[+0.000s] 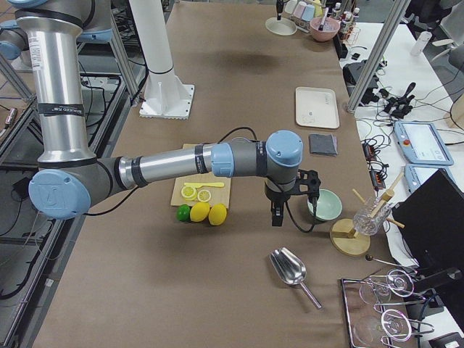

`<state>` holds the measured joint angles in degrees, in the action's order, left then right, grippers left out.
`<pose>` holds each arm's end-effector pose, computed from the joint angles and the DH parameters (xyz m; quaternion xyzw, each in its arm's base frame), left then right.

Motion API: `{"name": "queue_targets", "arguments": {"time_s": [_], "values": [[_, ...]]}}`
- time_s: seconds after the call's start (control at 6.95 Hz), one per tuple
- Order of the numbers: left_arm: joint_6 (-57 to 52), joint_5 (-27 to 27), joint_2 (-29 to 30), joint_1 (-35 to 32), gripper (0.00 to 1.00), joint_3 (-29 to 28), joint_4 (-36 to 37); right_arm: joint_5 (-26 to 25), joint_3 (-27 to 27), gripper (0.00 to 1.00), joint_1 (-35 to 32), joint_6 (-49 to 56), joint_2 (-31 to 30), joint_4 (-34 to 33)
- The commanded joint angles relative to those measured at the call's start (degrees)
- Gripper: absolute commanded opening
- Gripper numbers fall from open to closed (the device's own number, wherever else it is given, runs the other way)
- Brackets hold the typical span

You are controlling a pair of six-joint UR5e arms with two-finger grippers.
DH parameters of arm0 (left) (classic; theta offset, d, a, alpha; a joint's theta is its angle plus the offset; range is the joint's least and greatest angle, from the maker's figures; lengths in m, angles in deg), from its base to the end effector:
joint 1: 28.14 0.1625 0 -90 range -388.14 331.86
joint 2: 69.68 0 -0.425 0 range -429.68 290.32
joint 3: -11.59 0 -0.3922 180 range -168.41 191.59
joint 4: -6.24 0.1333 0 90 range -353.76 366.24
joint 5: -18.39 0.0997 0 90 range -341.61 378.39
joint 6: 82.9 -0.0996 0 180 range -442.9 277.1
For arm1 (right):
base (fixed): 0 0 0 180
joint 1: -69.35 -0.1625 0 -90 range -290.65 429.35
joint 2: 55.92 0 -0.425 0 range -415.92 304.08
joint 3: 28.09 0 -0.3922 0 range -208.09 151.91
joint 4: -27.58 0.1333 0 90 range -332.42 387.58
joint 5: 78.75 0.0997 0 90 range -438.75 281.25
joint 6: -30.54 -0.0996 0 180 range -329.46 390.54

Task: Place red cherry on plate
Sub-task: 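Push the white round plate with the left gripper toward the table center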

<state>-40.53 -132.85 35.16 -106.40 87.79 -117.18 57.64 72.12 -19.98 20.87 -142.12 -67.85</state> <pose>0.0792 -0.6069 0.5493 0.0057 0.5492 -0.0716 0.8326 0.0551 -0.5182 0.5447 0.0331 -0.3974 0.0425 0.9161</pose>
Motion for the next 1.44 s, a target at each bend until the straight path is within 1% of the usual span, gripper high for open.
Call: {"name": "queue_targets", "arguments": {"time_s": [0.0, 0.14, 0.43, 0.58, 0.72, 1.01, 1.15, 1.29], "values": [[14.3, 2.9, 2.7, 4.1, 0.00, 6.8, 0.8, -0.9, 3.7, 1.00, 10.0, -22.8, 0.4, 10.2], [21.9, 8.3, 2.4, 9.3, 0.00, 11.8, 0.8, -2.3, 5.7, 1.00, 14.3, -30.3, 0.2, 13.7], [35.2, 18.5, 2.4, 20.5, 0.00, 19.1, 0.8, -5.9, 11.6, 1.00, 21.6, -41.0, -0.5, 14.0], [41.4, 23.6, 2.7, 26.0, 0.00, 21.9, 0.8, -6.2, 15.3, 1.00, 24.5, -45.1, -2.5, 14.0], [47.1, 29.8, 3.0, 32.7, 0.00, 23.7, 0.8, -6.4, 18.5, 1.00, 26.1, -46.9, -4.5, 14.0], [55.4, 39.5, 8.3, 43.9, 0.00, 22.8, 1.0, -7.5, 19.8, 1.00, 29.1, -50.4, -4.7, 14.0], [56.9, 43.8, 10.1, 47.5, 0.00, 21.9, 1.0, -8.3, 20.9, 1.00, 30.7, -53.3, -4.7, 14.0], [58.8, 46.5, 12.0, 50.3, 0.00, 20.6, 0.8, -8.7, 21.2, 1.00, 31.7, -54.0, -4.9, 14.0]]}}
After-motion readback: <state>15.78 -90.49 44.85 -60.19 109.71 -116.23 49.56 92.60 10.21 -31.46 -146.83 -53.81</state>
